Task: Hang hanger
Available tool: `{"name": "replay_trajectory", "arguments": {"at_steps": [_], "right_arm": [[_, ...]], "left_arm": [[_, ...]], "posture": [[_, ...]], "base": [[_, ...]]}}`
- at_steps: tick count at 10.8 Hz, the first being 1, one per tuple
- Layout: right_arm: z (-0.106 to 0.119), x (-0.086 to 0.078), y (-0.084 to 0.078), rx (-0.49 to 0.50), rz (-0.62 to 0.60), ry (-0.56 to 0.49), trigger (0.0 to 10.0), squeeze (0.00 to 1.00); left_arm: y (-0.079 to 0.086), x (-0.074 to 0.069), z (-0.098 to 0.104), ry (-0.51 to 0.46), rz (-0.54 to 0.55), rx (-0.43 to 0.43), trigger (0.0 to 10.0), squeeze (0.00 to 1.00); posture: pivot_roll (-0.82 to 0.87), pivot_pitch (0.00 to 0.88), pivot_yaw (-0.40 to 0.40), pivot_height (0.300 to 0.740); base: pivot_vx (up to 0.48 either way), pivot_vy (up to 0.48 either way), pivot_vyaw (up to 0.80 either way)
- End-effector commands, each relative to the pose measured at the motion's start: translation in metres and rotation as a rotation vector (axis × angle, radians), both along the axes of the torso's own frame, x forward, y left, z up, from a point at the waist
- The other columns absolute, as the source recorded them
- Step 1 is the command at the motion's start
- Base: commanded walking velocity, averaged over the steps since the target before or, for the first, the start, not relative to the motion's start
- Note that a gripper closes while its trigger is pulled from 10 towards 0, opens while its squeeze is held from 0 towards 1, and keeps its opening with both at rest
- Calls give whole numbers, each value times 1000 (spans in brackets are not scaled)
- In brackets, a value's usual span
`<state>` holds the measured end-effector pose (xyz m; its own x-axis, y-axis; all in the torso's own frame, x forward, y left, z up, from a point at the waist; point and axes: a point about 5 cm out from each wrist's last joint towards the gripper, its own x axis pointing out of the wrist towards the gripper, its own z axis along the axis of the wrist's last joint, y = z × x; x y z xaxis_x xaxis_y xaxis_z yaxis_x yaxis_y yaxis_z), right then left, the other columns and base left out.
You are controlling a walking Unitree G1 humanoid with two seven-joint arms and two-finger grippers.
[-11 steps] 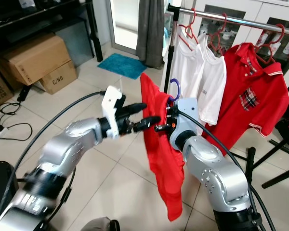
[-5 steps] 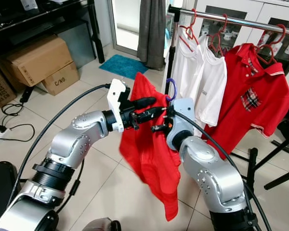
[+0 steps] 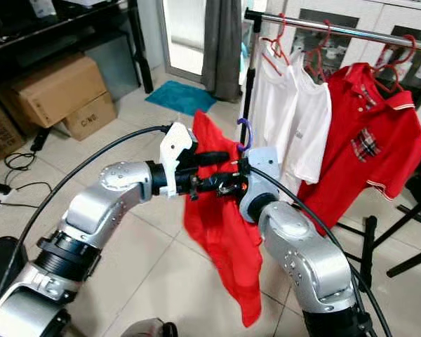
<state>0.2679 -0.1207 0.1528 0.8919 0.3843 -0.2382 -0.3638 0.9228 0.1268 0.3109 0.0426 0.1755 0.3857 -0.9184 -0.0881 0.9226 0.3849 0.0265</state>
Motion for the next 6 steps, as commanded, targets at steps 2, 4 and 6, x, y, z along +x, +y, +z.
{"name": "replay_trajectory", "arguments": {"at_steps": [2,4,6], "right_arm": [[10,-2,2,15,12,-47,10000,0],[11,-1,3,15,21,-51,10000,0],[12,-1,2,15,18,-56,10000,0]], "left_arm": [[2,3,11,-22,71,-72,10000,1000],[-7,7,5,-8,92,-57,10000,0],[-9,13,5,3,130,-44,0,0]], "posture": [[45,0,82,740],[46,0,80,740],[42,0,81,740]], "base": [[0,0,0],[0,0,0],[0,0,0]]}}
